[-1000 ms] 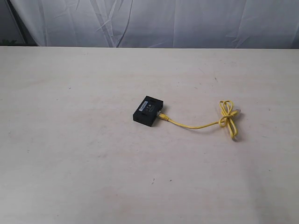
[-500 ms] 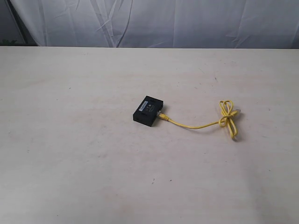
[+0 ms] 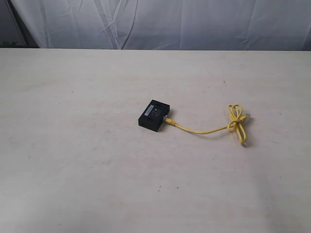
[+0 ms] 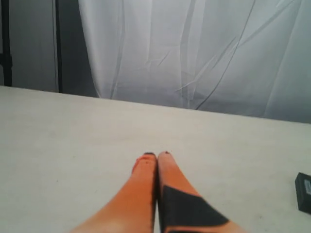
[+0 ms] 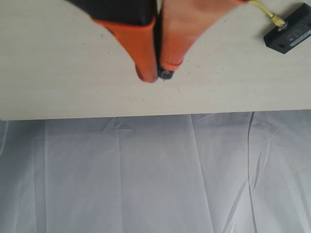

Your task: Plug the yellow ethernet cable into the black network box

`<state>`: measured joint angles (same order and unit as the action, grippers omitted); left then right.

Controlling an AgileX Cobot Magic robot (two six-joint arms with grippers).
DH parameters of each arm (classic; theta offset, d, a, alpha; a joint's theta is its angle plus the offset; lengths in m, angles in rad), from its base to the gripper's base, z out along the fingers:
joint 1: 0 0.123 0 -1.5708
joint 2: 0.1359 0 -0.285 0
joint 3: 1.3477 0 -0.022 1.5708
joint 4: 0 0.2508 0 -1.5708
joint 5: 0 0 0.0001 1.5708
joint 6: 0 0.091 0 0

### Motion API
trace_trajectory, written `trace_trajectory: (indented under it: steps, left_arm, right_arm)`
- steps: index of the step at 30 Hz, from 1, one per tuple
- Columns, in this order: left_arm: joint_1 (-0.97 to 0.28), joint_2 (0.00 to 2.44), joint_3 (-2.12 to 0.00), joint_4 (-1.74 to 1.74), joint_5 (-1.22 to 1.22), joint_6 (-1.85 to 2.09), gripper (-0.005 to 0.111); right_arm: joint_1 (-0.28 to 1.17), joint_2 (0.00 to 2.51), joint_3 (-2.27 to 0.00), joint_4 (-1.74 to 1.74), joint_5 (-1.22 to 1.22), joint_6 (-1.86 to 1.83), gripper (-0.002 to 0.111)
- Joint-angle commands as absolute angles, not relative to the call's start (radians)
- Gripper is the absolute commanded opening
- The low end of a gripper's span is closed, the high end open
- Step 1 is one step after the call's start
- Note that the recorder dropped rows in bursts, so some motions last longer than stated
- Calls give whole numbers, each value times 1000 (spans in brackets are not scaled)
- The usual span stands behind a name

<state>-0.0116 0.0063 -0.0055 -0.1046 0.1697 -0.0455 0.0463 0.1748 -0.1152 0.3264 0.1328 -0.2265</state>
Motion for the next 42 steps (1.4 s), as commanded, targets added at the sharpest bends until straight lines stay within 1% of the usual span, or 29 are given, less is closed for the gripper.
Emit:
trace_trajectory:
  steps: [1,28,29,30,32,34,35,38,42]
  left_arm:
    - [-10,0,0,-74,224,-41,0]
    - [-10,0,0,-65,225,-41,0]
    - [-10,0,0,-65,225,-41,0]
    - [-10,0,0,-65,225,-41,0]
    - [-10,0,0,-65,225,-41,0]
    - [-10,0,0,-65,225,-41,0]
    - [-10,0,0,-65,225,-41,0]
    - [-10,0,0,-65,225,-41,0]
    - [-10,0,0,-65,225,-41,0]
  right_arm:
    - [43,169,-113,328,124,-228,0]
    - [43,169,-111,319,125,-228,0]
    - [43,169,-95,285,126,-195,0]
    - [43,154,-77,184,126,-45,0]
    - [43,106,-28,42,126,144,0]
    - [43,54,0,44,125,128,0]
    - [43,15,0,54,199,100,0]
    - [41,0,0,54,291,42,0]
    - [41,0,0,57,291,33,0]
